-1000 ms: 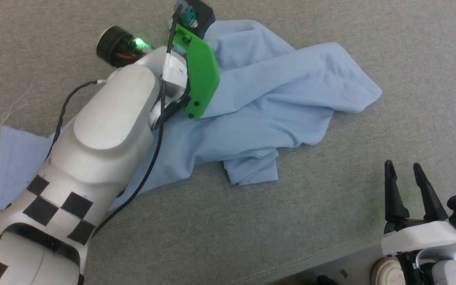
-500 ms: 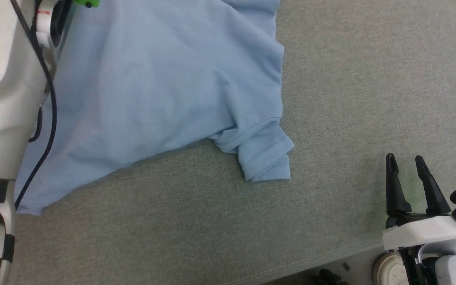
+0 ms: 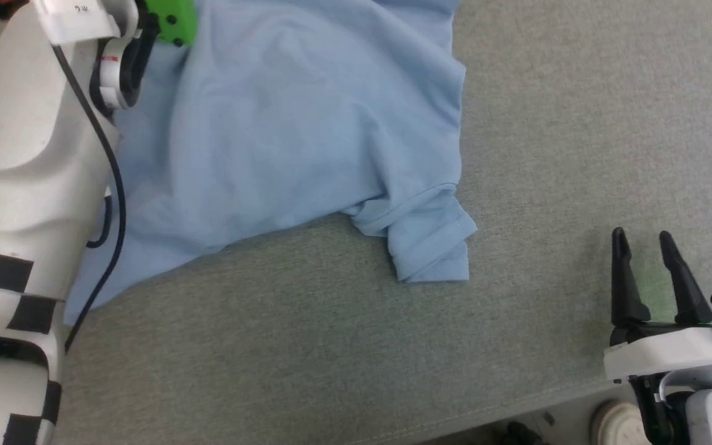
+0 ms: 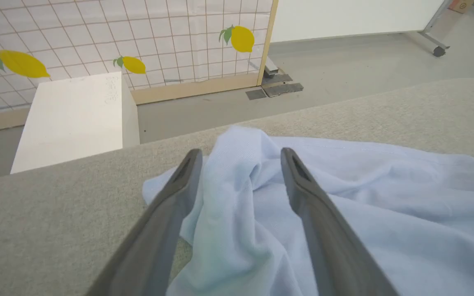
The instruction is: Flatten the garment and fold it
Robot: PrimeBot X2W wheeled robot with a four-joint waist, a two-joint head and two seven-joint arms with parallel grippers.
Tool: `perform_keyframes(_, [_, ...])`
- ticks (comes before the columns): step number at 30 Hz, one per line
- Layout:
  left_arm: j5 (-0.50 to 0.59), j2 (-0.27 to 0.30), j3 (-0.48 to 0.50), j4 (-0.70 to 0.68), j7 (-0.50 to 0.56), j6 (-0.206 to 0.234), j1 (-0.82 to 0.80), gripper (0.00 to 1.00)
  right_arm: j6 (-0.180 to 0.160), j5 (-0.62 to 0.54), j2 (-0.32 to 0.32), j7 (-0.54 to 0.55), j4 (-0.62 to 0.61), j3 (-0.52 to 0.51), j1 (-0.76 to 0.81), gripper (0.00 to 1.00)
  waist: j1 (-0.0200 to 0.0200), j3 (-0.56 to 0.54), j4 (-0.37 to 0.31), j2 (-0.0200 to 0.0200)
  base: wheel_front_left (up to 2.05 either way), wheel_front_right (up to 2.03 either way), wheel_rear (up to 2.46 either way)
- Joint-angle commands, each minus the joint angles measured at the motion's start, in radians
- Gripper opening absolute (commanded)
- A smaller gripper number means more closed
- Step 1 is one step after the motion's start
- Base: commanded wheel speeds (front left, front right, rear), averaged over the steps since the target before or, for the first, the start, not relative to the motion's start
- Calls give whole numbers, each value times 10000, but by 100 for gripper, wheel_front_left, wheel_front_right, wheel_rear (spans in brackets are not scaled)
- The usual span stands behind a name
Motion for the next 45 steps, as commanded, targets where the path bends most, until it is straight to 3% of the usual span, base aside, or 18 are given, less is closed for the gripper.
perform_keyframes(1, [-135, -70, 44, -203, -261, -118, 147, 100, -13, -88, 13, 36, -89, -57, -15, 100, -1, -529, 435, 0, 0, 0, 0])
perform_keyframes(7, [-199, -159, 157, -1787, -1842, -276, 1047, 100, -13, -331, 13, 327, -518, -289, 415, 100, -1, -1536, 1007, 0, 0, 0, 0])
perform_keyframes(12, [40, 108, 90, -3510, -2826, 161, 2742, 100, -13, -482, 13, 631, -969, -461, 844, 100, -1, -2284, 1370, 0, 0, 0, 0])
perform_keyframes(18, [410, 505, 116, -5418, -3818, 1483, 5650, 100, -13, -549, 13, 1035, -1506, -614, 1450, 100, -1, -3008, 1806, 0, 0, 0, 0])
perform_keyframes(24, [572, 304, 576, -6859, -4837, 2905, 8729, 100, -13, -529, 13, 1275, -1819, -666, 1945, 100, -1, -3464, 2167, 0, 0, 0, 0])
perform_keyframes(28, [872, -135, 765, -7508, -4967, 3472, 10610, 100, -13, -474, 13, 1355, -1911, -690, 2205, 100, -1, -3728, 2423, 0, 0, 0, 0])
perform_keyframes(31, [1046, -528, 862, -7563, -4975, 3328, 11693, 100, -13, -448, 13, 1407, -1919, -688, 2380, 100, -1, -3930, 2634, 0, 0, 0, 0])
perform_keyframes(38, [1272, -1250, 1102, -7124, -4979, 2441, 12456, 100, -13, -757, 13, 1801, -2207, -742, 2408, 100, -1, -4232, 3263, 0, 0, 0, 0])
perform_keyframes(42, [1536, -1561, 1304, -6990, -4979, 2045, 12375, 100, -13, -995, -47, 2850, -2658, -578, 1689, 100, -1, -4136, 3503, 0, 0, 0, 0])
perform_keyframes(45, [1784, -1795, 1390, -6921, -4980, 1793, 12285, 100, -13, -868, -594, 4297, -2789, -263, 838, 100, -1, -3905, 3639, 0, 0, 0, 0])
